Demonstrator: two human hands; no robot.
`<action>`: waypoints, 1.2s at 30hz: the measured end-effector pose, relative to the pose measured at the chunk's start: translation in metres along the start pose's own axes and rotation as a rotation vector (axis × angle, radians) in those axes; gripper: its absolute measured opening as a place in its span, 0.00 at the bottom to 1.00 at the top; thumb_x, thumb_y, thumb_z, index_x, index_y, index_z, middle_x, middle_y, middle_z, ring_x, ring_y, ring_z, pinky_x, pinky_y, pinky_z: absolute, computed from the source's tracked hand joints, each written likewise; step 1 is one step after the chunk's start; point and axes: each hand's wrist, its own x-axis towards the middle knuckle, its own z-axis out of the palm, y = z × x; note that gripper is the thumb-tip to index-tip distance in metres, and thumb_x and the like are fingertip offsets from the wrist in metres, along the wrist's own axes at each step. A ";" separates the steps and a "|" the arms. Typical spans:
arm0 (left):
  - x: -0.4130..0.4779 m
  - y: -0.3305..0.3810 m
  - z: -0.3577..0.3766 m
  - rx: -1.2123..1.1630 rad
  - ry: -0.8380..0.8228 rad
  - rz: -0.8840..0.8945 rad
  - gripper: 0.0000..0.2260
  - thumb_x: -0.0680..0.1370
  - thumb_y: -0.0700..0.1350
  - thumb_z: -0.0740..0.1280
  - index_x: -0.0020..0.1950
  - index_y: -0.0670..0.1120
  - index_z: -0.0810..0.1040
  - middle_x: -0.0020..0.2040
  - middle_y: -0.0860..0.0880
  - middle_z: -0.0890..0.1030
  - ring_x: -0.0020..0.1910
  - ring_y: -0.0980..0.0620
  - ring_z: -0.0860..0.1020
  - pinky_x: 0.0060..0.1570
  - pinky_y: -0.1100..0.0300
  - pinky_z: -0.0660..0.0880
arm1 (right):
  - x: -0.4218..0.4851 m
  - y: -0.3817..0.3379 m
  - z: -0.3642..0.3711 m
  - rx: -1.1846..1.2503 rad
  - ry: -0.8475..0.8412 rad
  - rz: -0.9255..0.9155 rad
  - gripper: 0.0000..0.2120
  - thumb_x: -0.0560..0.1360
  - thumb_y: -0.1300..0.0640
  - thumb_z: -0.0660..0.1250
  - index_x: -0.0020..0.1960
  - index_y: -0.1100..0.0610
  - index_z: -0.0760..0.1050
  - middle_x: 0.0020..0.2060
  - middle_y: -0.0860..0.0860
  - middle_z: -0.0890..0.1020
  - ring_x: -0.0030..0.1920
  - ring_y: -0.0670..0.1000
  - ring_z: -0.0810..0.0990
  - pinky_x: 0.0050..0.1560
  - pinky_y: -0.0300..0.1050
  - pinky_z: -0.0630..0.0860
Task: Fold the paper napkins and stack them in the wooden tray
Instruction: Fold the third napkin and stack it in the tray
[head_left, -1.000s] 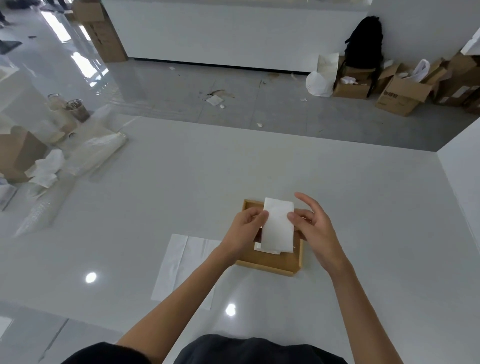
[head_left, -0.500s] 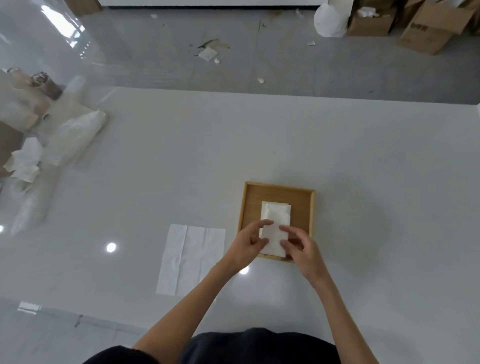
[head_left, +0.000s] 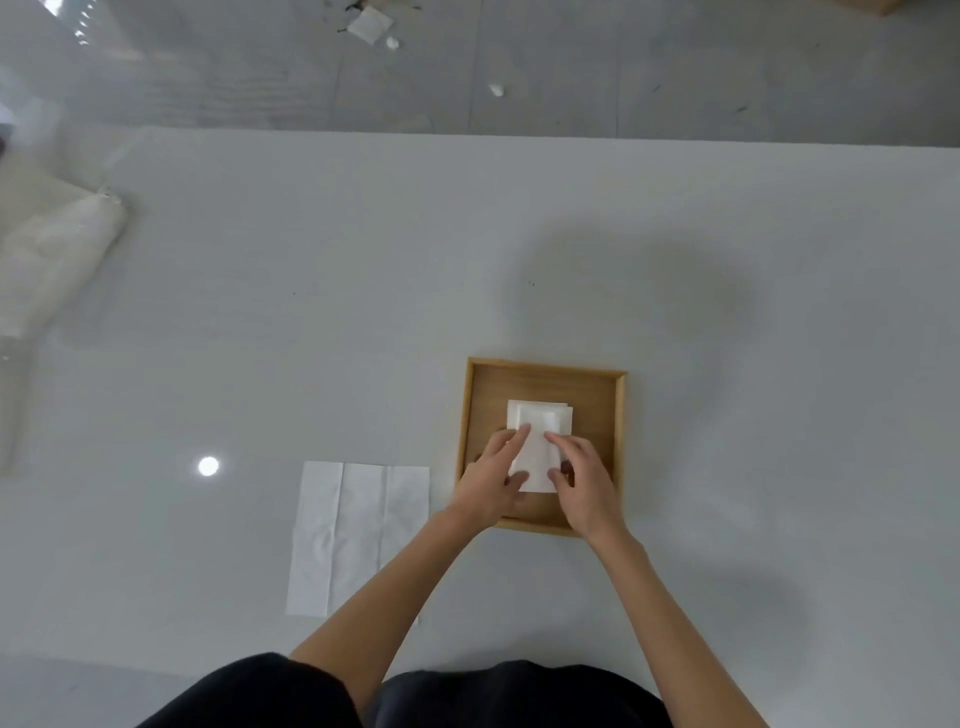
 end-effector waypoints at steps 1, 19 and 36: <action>0.002 -0.001 0.002 0.041 -0.012 0.004 0.30 0.83 0.40 0.62 0.82 0.53 0.53 0.76 0.51 0.61 0.35 0.56 0.74 0.54 0.47 0.80 | 0.002 0.002 0.002 -0.015 0.001 0.005 0.24 0.80 0.66 0.65 0.73 0.53 0.71 0.68 0.46 0.72 0.63 0.45 0.74 0.61 0.33 0.68; 0.018 0.012 0.006 0.299 -0.019 -0.057 0.36 0.80 0.40 0.64 0.81 0.48 0.45 0.68 0.40 0.61 0.43 0.43 0.77 0.42 0.54 0.78 | -0.002 0.017 0.029 -0.387 0.134 0.017 0.30 0.80 0.59 0.65 0.79 0.47 0.61 0.65 0.55 0.68 0.60 0.55 0.77 0.44 0.52 0.83; 0.016 -0.006 -0.007 0.241 -0.079 -0.064 0.36 0.83 0.51 0.61 0.80 0.61 0.38 0.58 0.45 0.68 0.42 0.44 0.78 0.46 0.52 0.79 | 0.006 0.031 0.015 -0.074 0.076 0.049 0.25 0.83 0.55 0.62 0.77 0.39 0.62 0.62 0.50 0.63 0.59 0.48 0.70 0.65 0.49 0.74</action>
